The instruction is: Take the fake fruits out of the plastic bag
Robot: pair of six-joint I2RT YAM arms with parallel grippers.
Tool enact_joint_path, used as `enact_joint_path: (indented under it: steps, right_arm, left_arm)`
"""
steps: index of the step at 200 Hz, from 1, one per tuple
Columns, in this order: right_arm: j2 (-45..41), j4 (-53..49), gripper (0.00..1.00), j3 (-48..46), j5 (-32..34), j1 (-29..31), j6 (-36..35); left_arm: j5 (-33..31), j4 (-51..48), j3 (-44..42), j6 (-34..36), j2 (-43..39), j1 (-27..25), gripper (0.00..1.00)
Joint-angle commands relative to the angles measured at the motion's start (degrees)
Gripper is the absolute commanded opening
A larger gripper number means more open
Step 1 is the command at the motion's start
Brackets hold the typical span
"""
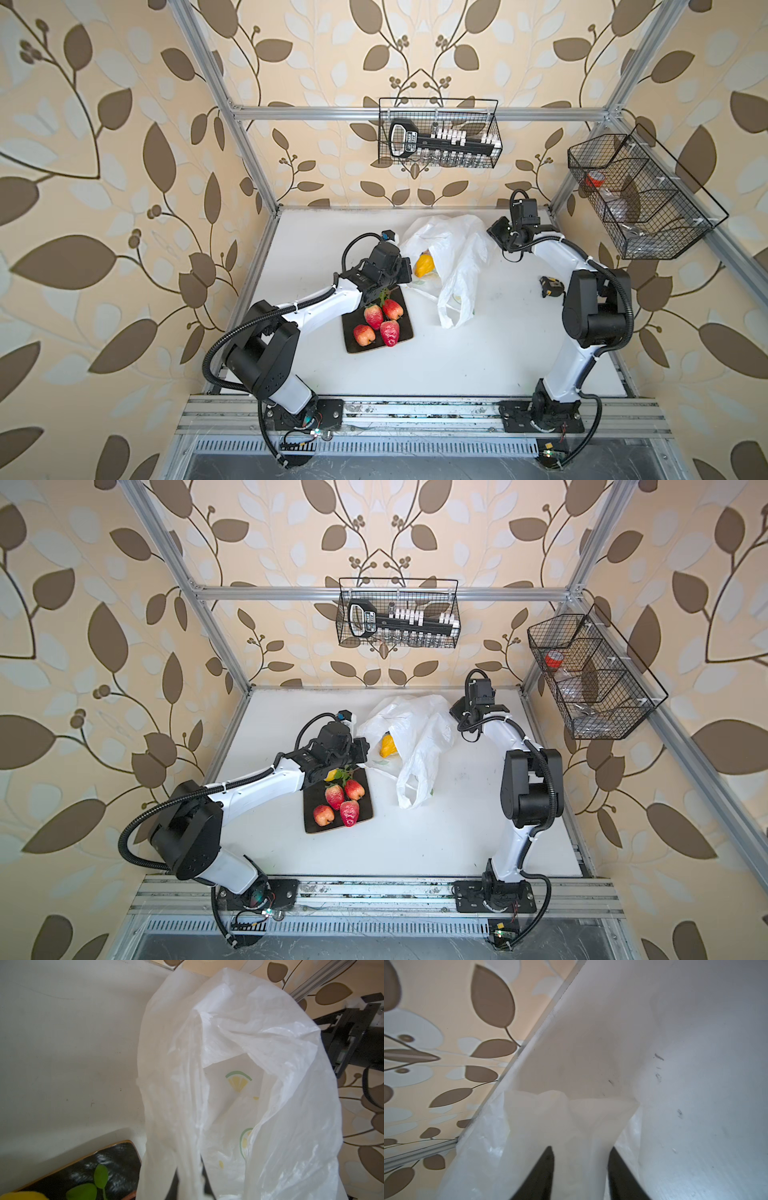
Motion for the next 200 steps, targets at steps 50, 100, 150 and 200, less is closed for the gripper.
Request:
enact_joint_path:
  steps: [50, 100, 150, 200]
  right_arm:
    - [-20.6, -12.4, 0.74, -4.0, 14.0, 8.4, -11.7]
    - [-22.9, -12.7, 0.60, -7.8, 6.4, 26.7, -12.9]
    - [-10.5, -4.4, 0.56, -8.7, 0.8, 31.1, -3.8]
    - [0.6, 1.8, 0.69, -6.5, 5.1, 29.5, 0.6]
  left_arm:
    - [1.9, 1.5, 1.4, 2.1, -1.2, -0.5, 0.00]
    - [2.4, 2.1, 2.1, 1.0, -0.4, -0.5, 0.00]
    - [1.9, 1.9, 3.3, -0.2, -0.3, -0.5, 0.00]
    - [0.8, -0.4, 3.9, -0.7, -1.3, -1.0, 0.00]
